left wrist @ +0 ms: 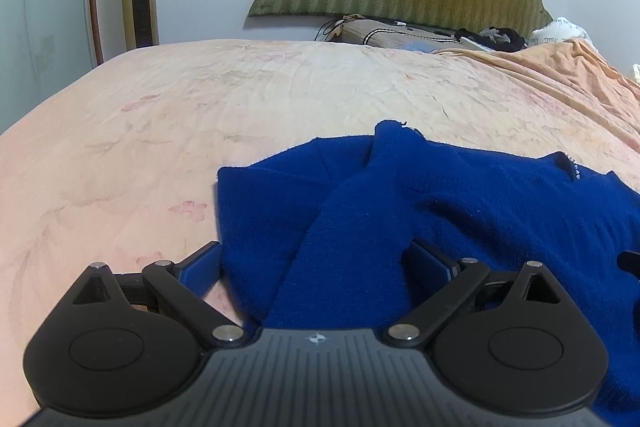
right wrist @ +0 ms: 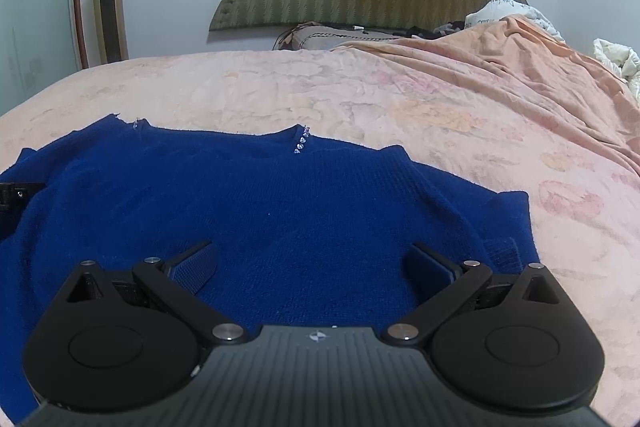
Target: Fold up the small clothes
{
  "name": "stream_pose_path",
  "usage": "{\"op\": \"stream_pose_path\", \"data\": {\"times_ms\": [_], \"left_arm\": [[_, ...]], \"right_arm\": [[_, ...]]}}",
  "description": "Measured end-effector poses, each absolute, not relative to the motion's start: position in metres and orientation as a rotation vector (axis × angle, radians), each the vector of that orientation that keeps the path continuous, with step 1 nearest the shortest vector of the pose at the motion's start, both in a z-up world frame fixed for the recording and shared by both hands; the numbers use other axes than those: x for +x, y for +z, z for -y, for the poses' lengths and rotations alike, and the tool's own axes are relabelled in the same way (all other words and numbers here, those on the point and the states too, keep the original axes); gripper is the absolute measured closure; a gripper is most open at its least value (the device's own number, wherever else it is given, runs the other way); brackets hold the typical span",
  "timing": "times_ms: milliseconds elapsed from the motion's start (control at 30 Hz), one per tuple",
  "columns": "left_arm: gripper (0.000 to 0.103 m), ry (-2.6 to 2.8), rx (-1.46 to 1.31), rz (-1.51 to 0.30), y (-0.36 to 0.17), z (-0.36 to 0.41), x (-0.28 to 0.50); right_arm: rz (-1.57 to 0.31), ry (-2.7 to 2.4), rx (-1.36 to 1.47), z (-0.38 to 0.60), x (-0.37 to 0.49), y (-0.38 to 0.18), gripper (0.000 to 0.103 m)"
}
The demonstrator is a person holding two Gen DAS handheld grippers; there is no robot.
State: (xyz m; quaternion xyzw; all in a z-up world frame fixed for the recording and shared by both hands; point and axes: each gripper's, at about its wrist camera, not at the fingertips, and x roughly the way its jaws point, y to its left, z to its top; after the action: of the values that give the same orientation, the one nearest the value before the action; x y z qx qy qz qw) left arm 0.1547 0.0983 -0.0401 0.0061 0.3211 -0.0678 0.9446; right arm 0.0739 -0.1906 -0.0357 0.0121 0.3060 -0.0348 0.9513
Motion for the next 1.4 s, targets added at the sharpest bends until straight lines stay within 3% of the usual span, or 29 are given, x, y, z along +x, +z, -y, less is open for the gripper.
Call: {"op": "stream_pose_path", "data": {"times_ms": [667,1033,1200,1400], "left_arm": [[0.004,-0.131,0.025,-0.646,-0.036,-0.098,0.154],[0.004,-0.195,0.2,-0.595,-0.003,-0.098,0.132],[0.004,-0.225,0.173,-0.653,0.01,-0.124,0.142],[0.004,-0.173,0.184,-0.687,0.013,-0.15,0.152]], "right_arm": [[-0.628,-0.046,0.069,0.197,0.074,-0.036,0.0],[-0.641,-0.053,0.053,0.193,0.076,-0.036,0.0],[-0.651,-0.047,0.07,0.196,0.075,-0.033,0.002],[-0.502,-0.081,0.014,0.161,0.034,-0.002,0.0]]}}
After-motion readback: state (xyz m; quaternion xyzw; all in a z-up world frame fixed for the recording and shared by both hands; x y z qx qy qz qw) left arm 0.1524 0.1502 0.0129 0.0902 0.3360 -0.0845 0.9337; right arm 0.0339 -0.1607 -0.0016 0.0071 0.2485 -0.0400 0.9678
